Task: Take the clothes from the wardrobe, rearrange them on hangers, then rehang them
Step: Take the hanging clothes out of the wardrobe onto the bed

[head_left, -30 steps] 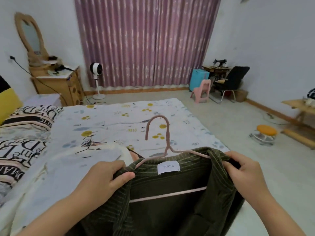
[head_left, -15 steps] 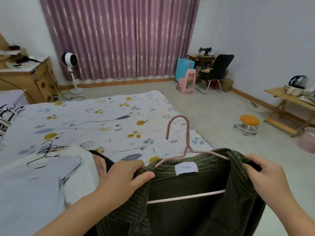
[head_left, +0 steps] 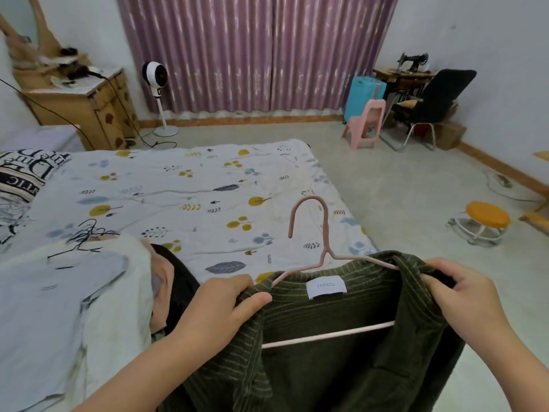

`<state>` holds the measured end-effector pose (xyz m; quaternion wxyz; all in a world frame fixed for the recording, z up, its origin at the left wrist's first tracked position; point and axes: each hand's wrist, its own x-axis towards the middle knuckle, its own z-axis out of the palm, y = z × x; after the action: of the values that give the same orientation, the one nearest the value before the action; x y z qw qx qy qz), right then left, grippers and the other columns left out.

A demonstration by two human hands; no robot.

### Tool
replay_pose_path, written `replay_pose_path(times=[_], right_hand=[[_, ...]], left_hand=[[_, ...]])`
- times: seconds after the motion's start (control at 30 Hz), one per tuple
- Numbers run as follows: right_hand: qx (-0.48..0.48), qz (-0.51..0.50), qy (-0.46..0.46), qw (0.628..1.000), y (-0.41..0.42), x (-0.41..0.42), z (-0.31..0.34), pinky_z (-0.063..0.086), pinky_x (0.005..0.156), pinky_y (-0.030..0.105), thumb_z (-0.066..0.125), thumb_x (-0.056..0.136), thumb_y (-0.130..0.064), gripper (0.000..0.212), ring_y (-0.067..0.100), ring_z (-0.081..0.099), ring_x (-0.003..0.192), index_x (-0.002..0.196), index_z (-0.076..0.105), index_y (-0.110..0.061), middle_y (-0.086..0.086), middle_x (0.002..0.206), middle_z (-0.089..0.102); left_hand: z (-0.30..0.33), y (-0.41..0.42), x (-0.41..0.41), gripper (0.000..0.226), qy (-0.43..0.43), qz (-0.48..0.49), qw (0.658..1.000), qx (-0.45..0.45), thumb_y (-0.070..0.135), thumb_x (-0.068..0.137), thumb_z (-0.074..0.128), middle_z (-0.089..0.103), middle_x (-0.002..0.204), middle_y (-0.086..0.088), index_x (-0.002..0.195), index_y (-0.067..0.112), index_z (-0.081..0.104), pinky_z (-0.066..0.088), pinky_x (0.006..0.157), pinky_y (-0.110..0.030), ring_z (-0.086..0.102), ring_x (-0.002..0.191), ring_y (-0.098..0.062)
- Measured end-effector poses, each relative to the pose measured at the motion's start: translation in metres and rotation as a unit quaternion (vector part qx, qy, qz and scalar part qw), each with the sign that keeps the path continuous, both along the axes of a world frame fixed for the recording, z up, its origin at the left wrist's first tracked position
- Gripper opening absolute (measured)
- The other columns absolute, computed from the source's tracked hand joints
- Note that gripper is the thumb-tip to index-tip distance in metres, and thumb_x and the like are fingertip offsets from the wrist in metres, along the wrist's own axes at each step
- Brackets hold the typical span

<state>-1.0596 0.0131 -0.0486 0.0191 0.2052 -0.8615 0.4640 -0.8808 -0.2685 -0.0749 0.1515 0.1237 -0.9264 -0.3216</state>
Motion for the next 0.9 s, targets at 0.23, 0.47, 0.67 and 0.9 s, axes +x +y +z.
replay_pose_path(times=[0.23, 0.47, 0.67, 0.9], right_hand=[[0.004, 0.012, -0.038, 0.999, -0.083, -0.078, -0.023, 0.043, 0.058, 0.009, 0.065, 0.081, -0.003, 0.031, -0.007, 0.060, 0.064, 0.066, 0.066, -0.030, -0.020, 0.065, 0.068], [0.070, 0.019, -0.060, 0.996, -0.210, -0.180, -0.062, 0.050, 0.072, 0.031, 0.065, 0.084, -0.015, 0.010, 0.019, 0.063, 0.077, 0.079, 0.071, -0.019, -0.005, 0.074, 0.068], [0.158, 0.006, -0.030, 0.987, -0.307, -0.256, -0.128, 0.048, 0.080, 0.034, 0.056, 0.091, -0.022, 0.017, 0.024, 0.061, 0.090, 0.100, 0.068, -0.015, 0.005, 0.097, 0.070], [0.283, 0.030, -0.104, 0.953, -0.372, -0.287, -0.255, 0.014, 0.117, 0.037, 0.030, 0.101, -0.026, 0.053, 0.025, 0.010, 0.146, 0.150, 0.013, -0.014, 0.009, 0.158, 0.011]], left_hand=[[-0.008, -0.069, -0.074, 0.034, -0.001, 0.079, 0.992, -0.098, 0.051, 0.081, 0.053, 0.050, 0.045, 0.010, 0.054, 0.033, 0.042, -0.001, 0.055, -0.028, 0.045, 0.049, 0.002], [-0.057, -0.188, -0.172, 0.032, -0.057, 0.141, 0.986, -0.066, 0.047, 0.086, 0.052, 0.054, 0.059, 0.007, 0.072, 0.019, 0.057, 0.017, 0.051, -0.022, 0.047, 0.060, -0.005], [-0.129, -0.269, -0.247, 0.029, -0.065, 0.152, 0.985, -0.052, 0.041, 0.088, 0.056, 0.052, 0.058, 0.004, 0.072, 0.017, 0.051, 0.028, 0.050, -0.027, 0.047, 0.060, -0.019], [-0.240, -0.332, -0.313, 0.038, -0.118, 0.136, 0.980, -0.085, 0.042, 0.091, 0.049, 0.065, 0.075, -0.012, 0.083, 0.007, 0.057, 0.033, 0.059, -0.032, 0.059, 0.073, -0.030]])
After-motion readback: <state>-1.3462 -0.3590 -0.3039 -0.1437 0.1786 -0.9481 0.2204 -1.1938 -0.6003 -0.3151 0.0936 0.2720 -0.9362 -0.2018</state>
